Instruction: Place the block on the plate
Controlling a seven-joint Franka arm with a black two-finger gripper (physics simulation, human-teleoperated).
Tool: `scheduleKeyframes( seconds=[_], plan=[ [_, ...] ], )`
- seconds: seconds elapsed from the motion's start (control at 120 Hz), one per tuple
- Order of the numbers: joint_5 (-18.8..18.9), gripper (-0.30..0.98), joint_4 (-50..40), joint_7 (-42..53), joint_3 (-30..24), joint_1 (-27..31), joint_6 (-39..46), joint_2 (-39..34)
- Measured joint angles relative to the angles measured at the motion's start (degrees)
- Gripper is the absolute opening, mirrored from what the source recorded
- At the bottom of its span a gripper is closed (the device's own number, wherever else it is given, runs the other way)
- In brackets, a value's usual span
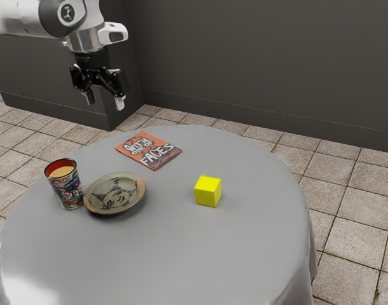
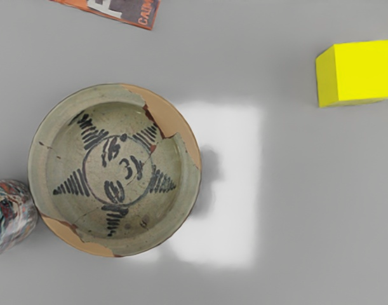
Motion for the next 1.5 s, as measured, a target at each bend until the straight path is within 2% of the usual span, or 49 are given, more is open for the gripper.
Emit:
scheduleKeyframes(
  seconds=[0.2, 0.567, 0.725, 0.992, 1.125, 1.5],
  plan=[
    [0.3, 0.69, 1.3, -0.2, -0.8, 0.2, 0.2, 1.5],
    [-0.2, 0.69, 19.2, -1.1, 0.3, -9.1, -0.2, 20.4],
    [-3.6, 0.69, 28.5, -2.0, 7.6, -14.4, -0.2, 31.0],
    [-9.5, 0.69, 39.2, -3.0, 11.9, -17.1, -0.2, 42.6],
    [-13.1, 0.69, 40.4, -3.3, 14.2, -18.6, -0.1, 45.3],
    [-19.3, 0.69, 41.9, -3.9, 16.5, -18.7, 0.7, 51.9]
  ],
)
